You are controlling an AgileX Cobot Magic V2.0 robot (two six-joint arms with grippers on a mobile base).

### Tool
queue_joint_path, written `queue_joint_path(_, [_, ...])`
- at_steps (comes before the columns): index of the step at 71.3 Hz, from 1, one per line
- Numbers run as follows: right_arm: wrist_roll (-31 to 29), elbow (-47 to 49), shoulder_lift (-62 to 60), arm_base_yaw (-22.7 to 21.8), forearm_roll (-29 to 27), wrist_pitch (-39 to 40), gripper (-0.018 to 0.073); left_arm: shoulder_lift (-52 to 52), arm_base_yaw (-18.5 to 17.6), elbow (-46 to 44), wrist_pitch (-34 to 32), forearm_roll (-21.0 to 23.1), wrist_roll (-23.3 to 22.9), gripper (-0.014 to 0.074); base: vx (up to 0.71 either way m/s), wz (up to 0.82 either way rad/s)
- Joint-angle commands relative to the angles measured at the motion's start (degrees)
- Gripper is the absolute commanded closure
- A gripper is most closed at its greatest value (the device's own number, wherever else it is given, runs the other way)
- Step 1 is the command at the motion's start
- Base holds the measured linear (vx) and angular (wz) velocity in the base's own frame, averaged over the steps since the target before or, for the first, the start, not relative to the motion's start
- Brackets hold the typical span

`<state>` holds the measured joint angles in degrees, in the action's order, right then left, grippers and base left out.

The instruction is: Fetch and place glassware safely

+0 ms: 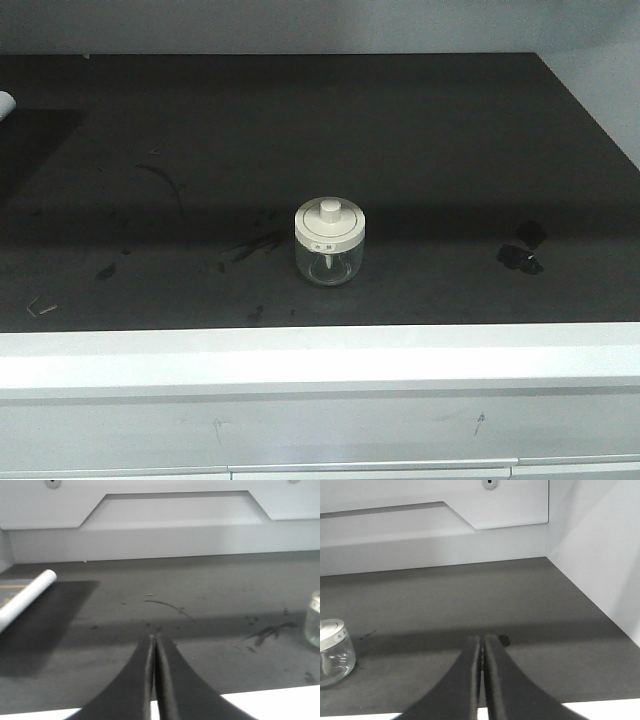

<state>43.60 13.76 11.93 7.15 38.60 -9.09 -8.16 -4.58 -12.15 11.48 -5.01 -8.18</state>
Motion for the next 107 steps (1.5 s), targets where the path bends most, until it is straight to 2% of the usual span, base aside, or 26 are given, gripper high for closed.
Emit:
queue_joint_path(1, [-0.2, 1.6, 0.6, 0.0, 0.6, 3.0, 0.0560, -0.6, -0.3, -1.4, -3.8, 1.2, -0.5, 0.0603, 0.00, 0.00])
queue_joint_path(20, [-0.2, 1.6, 0.6, 0.0, -0.8, 3.4, 0.0555, -0.6, -0.3, -1.4, -3.8, 1.1, -0.5, 0.0603, 0.00, 0.00])
queue_joint_path(28, [-0.2, 2.0, 1.8, 0.0, -0.8, 6.1, 0.0522, -0.6, -0.3, -1.4, -3.8, 1.1, -0.5, 0.0603, 0.00, 0.00])
queue_joint_path(38, [-0.2, 3.9, 7.7, 0.0, -0.8, 10.3, 0.0406, -0.6, -0.3, -1.4, -3.8, 1.1, -0.5, 0.0603, 0.00, 0.00])
queue_joint_path(54, [-0.3, 7.6, 19.2, 0.0, -0.4, 16.2, 0.0125, -0.6, -0.3, -1.4, -3.8, 1.1, -0.5, 0.0603, 0.00, 0.00])
queue_joint_path(63, [-0.5, 9.3, 25.6, 0.0, 1.3, 22.8, 0.0045, -0.6, -0.3, -1.4, -3.8, 1.1, -0.5, 0.0603, 0.00, 0.00])
queue_joint_path(71, [-0.6, 11.2, 31.5, 1.1, 1.3, 28.1, 0.0043, -0.6, -0.3, -1.4, -3.8, 1.1, -0.5, 0.0603, 0.00, 0.00])
queue_joint_path(90, [-3.7, 19.4, 45.4, 8.7, 1.3, 29.7, 0.0043, -0.6, -0.3, -1.4, -3.8, 1.1, -0.5, 0.0603, 0.00, 0.00])
queue_joint_path(101, [-3.5, 23.1, 51.6, 9.9, 1.1, 33.6, 0.0043, -0.6, -0.3, -1.4, -3.8, 1.1, -0.5, 0.0603, 0.00, 0.00])
queue_joint_path(107, [-2.4, 24.6, 55.1, 9.9, 1.2, 39.4, 0.0043, -0.6, -0.3, -1.4, -3.8, 1.1, -0.5, 0.0603, 0.00, 0.00])
